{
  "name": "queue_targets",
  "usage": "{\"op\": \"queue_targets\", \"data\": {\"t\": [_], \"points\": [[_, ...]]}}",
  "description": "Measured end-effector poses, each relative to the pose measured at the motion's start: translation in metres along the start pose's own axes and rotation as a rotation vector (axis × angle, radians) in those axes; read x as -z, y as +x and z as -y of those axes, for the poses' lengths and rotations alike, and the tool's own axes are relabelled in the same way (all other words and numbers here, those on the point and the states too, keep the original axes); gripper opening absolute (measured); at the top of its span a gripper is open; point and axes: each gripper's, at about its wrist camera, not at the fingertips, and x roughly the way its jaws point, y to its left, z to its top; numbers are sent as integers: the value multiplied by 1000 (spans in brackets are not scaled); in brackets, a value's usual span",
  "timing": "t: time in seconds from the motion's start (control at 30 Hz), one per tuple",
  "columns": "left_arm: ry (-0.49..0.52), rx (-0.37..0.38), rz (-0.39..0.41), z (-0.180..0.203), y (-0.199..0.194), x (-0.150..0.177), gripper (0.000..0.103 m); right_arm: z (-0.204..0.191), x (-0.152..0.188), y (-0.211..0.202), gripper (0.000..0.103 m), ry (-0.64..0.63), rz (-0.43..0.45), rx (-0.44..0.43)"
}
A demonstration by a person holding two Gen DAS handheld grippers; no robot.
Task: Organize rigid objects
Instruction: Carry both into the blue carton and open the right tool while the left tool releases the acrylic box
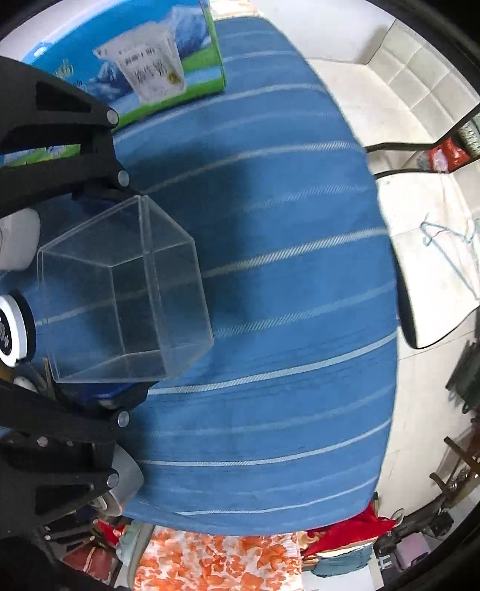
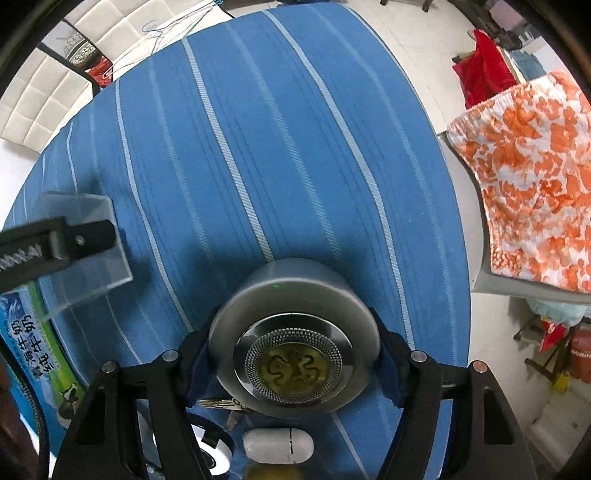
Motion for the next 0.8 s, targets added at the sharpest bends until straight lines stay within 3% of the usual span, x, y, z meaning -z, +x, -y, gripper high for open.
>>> {"op": "queue_targets", "data": {"t": [0.13, 0.3, 0.4, 0.53, 0.8], "points": [[13, 16, 48, -4, -29, 21, 66, 1, 6, -11, 73, -6, 17, -4], [27, 55, 136, -21, -71, 52, 66, -11, 24, -53, 73, -27, 85, -30], [15, 97, 178, -52, -97, 72, 66, -28, 38, -88, 73, -59, 140, -53], [-1, 109, 221, -108, -124, 106, 66, -74, 60, -132, 73, -102, 203, -93], [-100, 95, 242, -224, -142, 130, 66, -200, 96, -177, 74, -224, 253, -189]]}}
